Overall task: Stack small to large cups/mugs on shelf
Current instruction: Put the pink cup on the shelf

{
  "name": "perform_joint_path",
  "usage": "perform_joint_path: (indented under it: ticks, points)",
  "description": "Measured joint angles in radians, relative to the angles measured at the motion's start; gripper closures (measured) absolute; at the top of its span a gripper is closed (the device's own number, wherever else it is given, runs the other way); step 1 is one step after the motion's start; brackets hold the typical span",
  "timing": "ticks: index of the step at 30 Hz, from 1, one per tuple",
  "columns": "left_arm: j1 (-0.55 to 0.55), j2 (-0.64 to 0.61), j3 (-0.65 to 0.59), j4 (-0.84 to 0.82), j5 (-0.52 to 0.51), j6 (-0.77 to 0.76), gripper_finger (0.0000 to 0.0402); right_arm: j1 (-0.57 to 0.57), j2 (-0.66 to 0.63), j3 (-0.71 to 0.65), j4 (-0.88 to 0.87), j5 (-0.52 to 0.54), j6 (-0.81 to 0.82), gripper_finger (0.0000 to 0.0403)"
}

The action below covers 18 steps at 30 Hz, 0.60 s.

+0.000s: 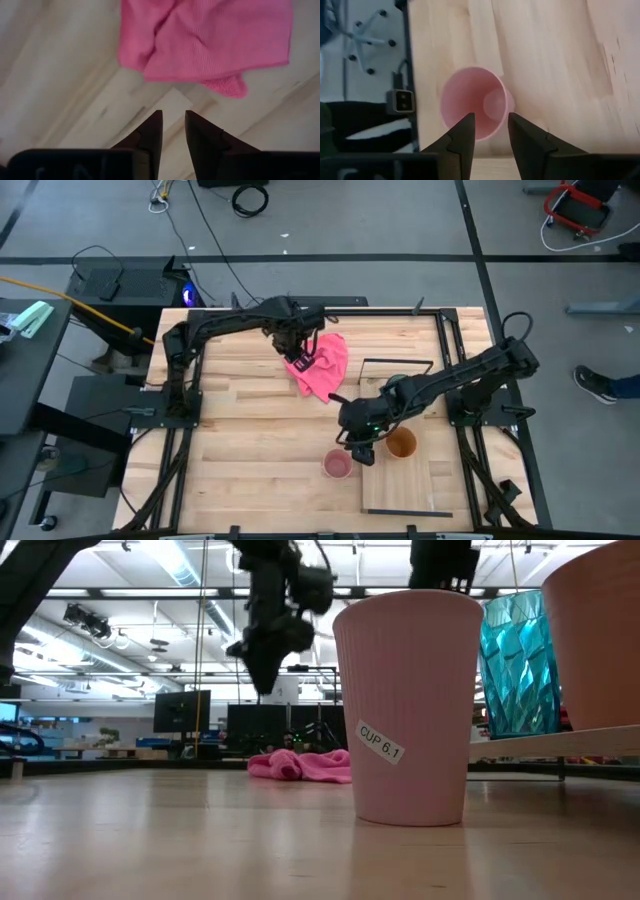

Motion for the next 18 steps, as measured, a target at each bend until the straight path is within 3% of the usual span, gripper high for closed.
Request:
perform_joint_path:
  ticks: [7,18]
  points:
    - [-0.002,0.000,-0.134,0.118,0.096,-0.017,0.0316,0.003,0.079,0.001,-0.011,-0.024,-0.018,0.0280]
    - [-0.001,0.000,-0.153,0.167,0.103,-0.020,0.0308,0.002,0.127,0.002,0.000,-0.030,-0.043,0.0280]
